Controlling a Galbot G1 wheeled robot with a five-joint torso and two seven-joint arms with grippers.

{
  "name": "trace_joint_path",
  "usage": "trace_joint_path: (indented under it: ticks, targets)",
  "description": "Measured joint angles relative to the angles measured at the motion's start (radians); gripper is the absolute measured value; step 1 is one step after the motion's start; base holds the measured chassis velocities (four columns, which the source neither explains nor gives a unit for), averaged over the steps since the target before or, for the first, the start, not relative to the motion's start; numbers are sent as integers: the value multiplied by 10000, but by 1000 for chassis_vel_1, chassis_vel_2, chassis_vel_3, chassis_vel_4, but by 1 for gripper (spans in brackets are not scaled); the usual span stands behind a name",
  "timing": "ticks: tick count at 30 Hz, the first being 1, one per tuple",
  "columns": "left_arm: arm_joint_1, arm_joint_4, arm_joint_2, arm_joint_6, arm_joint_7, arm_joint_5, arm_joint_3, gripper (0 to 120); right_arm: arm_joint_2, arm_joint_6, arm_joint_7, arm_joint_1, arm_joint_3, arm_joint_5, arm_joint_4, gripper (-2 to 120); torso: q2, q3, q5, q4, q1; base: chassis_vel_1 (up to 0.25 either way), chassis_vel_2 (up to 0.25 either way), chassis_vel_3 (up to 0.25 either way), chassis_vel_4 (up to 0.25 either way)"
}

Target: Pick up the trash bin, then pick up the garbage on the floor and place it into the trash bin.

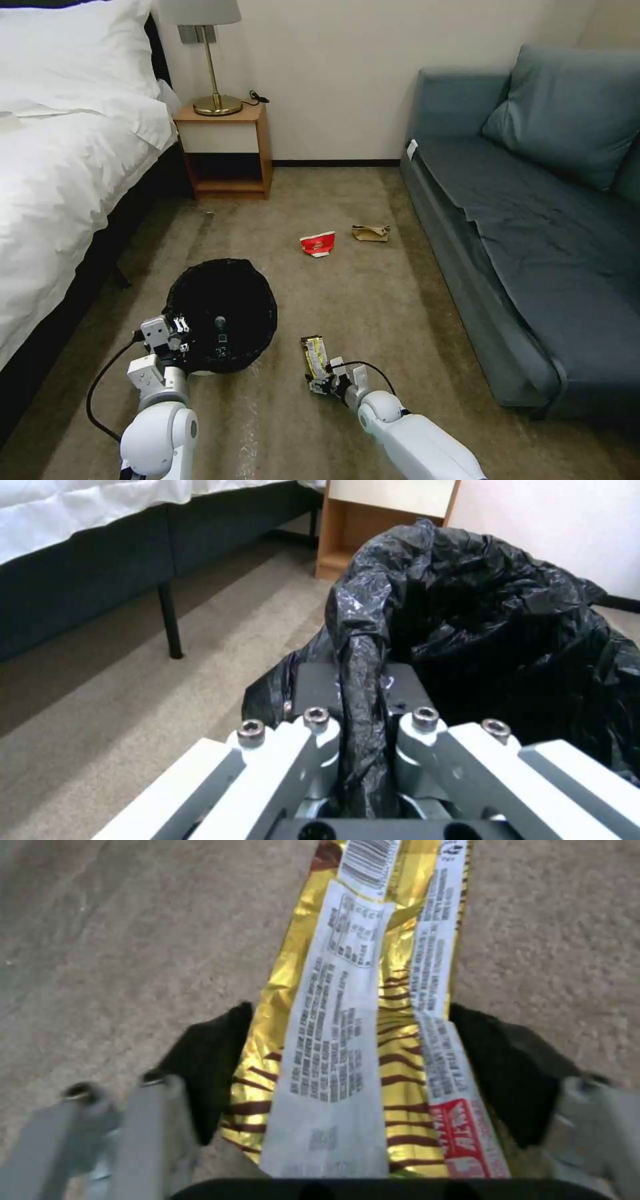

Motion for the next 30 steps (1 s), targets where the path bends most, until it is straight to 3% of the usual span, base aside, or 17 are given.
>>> trace_joint_path:
  ticks: [1,7,9,13,15,17,19,30]
  targets:
    - [0,-8,0,0,-2,8,4,5,13,33,6,-4,22,-16,-24,66,0,0,1,0,0,0,0,0,0]
    - [33,-50,0,-1,-4,19,5,5,46,134,7,-17,42,-93,-77,53,0,0,3,1,-1,0,0,0,0]
    - [69,-99,1,-2,-18,20,-18,5,59,190,7,-37,66,-133,-108,38,0,1,3,3,0,0,0,0,0]
    - [72,-115,1,-2,-23,6,-41,5,54,232,-8,-51,79,-188,-121,28,0,1,4,3,0,0,0,0,0]
    - [70,-119,1,-3,-29,-6,-54,5,44,263,-15,-66,108,-224,-133,16,-1,2,5,4,0,0,0,0,0]
    - [67,-119,1,-3,-32,-6,-55,5,39,276,-17,-73,122,-235,-138,14,0,2,5,4,0,0,0,0,0]
    - [57,-110,1,-15,-35,-7,-54,5,38,329,-25,-82,142,-273,-162,1,0,2,5,4,0,0,0,0,0]
    - [11,-64,1,-19,-53,3,-53,5,111,544,-51,-47,272,-397,-320,0,0,2,3,3,0,0,0,0,0]
